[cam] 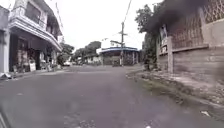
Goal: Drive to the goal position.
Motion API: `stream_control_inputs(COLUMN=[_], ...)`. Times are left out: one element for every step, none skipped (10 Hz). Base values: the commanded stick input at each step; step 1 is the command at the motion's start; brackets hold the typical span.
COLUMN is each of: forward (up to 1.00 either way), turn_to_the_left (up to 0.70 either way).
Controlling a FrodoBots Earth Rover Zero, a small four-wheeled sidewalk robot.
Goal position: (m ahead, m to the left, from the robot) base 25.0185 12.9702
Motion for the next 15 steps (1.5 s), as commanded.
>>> stream_control_inputs(forward=[1.0, 1.0, 1.0, 1.0, 1.0, 1.0, 1.0, 1.0, 1.0, 1.0, 1.0, 1.0, 1.0, 1.0, 1.0], turn_to_the_left=[0.0, 0.0, 0.09, 0.4, 0.4, 0.02, 0.01, 0.0, 0.0, 0.0, 0.0, 0.0, 0.0, 0.0, 0.0])
